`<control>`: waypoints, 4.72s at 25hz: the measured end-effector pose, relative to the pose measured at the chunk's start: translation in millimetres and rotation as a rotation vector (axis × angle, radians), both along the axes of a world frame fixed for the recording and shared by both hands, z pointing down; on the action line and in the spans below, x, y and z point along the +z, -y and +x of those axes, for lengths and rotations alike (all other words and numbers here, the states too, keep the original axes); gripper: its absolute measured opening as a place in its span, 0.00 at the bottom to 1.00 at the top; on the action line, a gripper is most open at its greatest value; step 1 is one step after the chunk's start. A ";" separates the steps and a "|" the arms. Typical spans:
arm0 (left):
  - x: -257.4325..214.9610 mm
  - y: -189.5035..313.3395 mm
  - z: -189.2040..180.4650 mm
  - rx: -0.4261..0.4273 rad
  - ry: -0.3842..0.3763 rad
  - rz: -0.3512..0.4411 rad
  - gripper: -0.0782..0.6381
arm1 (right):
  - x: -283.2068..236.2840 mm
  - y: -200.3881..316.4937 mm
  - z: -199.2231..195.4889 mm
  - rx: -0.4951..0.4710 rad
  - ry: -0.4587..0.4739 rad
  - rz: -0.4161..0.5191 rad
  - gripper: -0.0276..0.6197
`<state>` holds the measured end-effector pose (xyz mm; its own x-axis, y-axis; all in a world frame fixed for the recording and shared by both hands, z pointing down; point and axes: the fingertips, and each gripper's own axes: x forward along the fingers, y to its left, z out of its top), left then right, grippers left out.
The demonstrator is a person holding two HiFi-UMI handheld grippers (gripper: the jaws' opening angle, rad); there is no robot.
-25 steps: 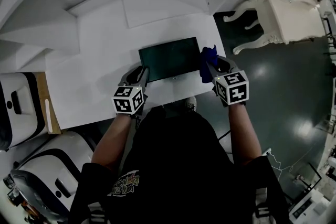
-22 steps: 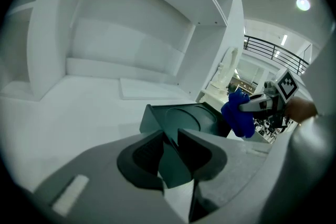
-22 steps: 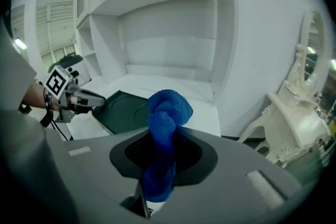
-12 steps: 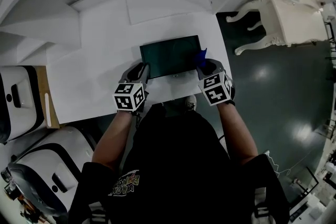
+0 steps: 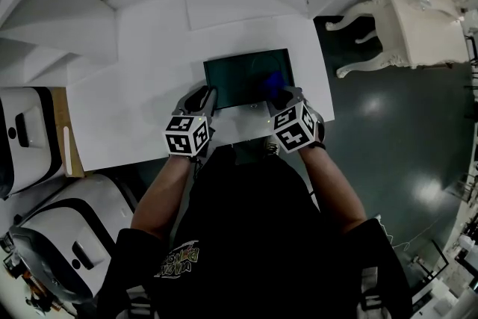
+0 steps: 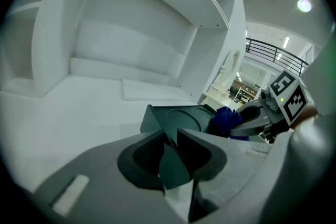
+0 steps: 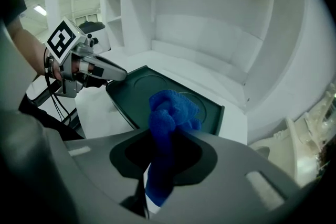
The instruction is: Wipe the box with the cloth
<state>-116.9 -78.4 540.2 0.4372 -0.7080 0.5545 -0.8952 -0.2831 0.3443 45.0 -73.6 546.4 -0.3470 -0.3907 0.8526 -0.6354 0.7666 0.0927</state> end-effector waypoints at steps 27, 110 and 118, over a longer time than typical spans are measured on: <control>0.3 -0.2 -0.2 0.017 -0.041 -0.017 0.23 | -0.8 -42.8 -125.7 -0.272 0.094 -0.071 0.20; 1.2 -0.1 -1.2 0.013 0.021 -0.027 0.23 | 51.2 -41.7 23.6 0.286 0.407 -0.392 0.20; 0.5 0.3 0.6 0.004 0.020 -0.026 0.23 | 53.7 -27.4 64.6 0.367 0.395 -0.369 0.20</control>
<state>-116.3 -78.7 540.7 0.4290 -0.6913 0.5814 -0.9007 -0.2783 0.3337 109.5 -46.2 600.1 -0.5611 -0.2493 0.7893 -0.7945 0.4298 -0.4290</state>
